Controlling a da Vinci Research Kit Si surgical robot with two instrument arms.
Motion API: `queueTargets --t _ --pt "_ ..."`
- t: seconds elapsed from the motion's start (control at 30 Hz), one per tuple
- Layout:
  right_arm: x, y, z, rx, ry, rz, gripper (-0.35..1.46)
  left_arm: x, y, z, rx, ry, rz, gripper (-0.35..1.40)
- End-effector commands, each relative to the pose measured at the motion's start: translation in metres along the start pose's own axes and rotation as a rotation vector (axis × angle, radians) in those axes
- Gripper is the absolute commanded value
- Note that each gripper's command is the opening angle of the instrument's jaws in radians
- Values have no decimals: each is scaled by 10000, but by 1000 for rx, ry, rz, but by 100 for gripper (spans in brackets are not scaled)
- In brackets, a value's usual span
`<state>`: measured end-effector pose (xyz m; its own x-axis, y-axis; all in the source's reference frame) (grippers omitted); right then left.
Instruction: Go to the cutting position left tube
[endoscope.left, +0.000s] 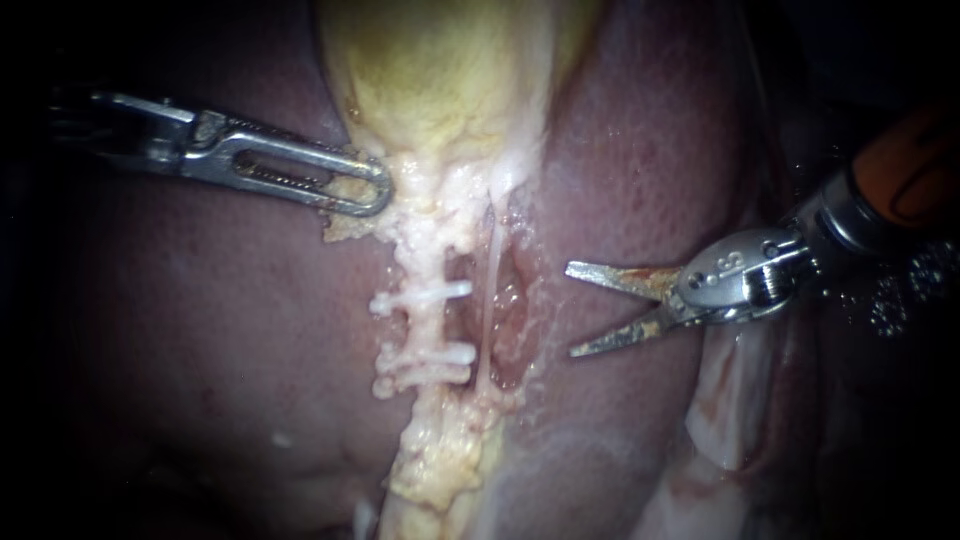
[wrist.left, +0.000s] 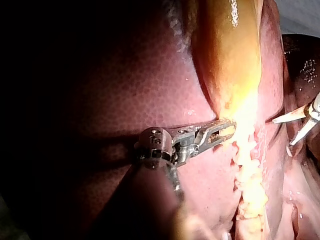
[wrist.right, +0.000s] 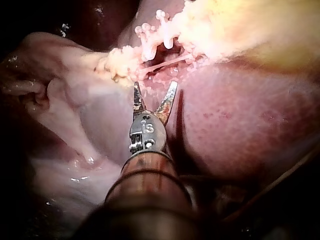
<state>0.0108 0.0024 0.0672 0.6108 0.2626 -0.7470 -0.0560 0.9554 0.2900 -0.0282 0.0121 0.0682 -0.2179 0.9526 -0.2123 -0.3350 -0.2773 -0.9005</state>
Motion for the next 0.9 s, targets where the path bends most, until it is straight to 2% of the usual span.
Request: queueTargets --t 0.03,0.13,0.23,0.3,0.4,0.57,0.9 --pt "0 0 0 1 0 0 143 0 1 -1 -1 0 0 -35" --pt "1 -1 0 3 1 0 143 2 6 -10 -5 -3 -3 -35" --pt "1 -1 0 6 2 0 143 10 16 -28 -13 -12 -9 -35" --pt "1 -1 0 9 3 0 143 18 25 -41 -18 4 -22 -35" --pt "3 -2 1 16 12 1 143 24 39 -54 -25 22 -7 -35" --pt "11 -3 0 78 86 9 143 23 51 -58 -28 29 2 -35" --pt "34 -12 38 193 175 98 145 22 52 -59 -28 28 2 -35"
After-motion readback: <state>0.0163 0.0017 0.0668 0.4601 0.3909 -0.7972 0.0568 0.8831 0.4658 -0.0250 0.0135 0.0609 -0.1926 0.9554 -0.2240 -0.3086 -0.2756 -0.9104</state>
